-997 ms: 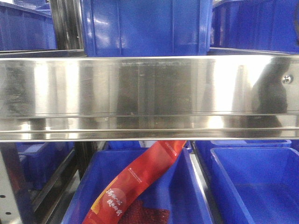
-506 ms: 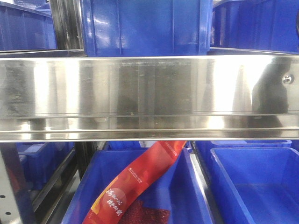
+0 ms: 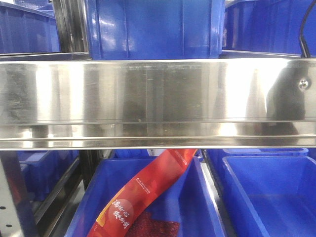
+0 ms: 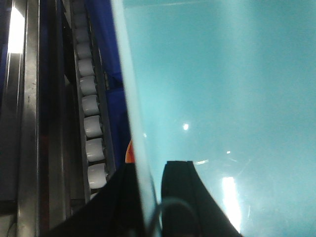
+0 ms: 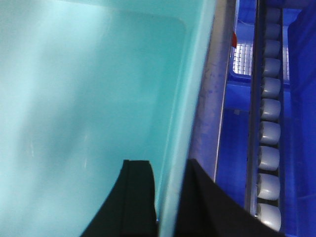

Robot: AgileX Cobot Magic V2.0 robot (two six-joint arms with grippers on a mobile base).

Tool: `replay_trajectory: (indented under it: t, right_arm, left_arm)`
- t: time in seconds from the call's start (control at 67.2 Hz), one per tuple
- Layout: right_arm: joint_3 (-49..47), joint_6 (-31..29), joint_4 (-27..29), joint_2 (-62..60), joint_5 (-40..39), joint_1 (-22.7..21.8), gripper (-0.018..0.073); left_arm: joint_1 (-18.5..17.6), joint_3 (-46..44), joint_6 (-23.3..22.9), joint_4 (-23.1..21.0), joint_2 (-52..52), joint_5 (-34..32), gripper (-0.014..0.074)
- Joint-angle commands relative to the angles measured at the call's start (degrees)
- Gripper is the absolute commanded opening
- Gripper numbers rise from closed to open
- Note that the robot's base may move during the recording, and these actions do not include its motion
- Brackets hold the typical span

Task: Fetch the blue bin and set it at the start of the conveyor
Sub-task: 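Lift the light-blue bin with both grippers and pull it off the shelf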

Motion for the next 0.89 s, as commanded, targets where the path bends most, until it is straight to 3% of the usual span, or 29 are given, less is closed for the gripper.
replay_trajectory:
  t: [0.0, 0.357, 0.878]
  right_arm:
    - [-0.36, -1.35, -0.19, -0.31, -1.19, -0.06, -0.015]
    - [-0.36, -1.35, -0.19, -0.31, -1.19, -0.06, -0.015]
    - [-0.36, -1.35, -0.19, -0.31, -16.72, -0.06, -0.015]
  left_arm:
    - [-0.4, -0.96, 0.38, -1.16, -0.86, -2.06, -0.0111]
    - [-0.4, -0.96, 0.38, -1.16, -0.86, -2.06, -0.0111]
    - [-0.4, -0.96, 0.38, -1.16, -0.86, -2.06, -0.0111]
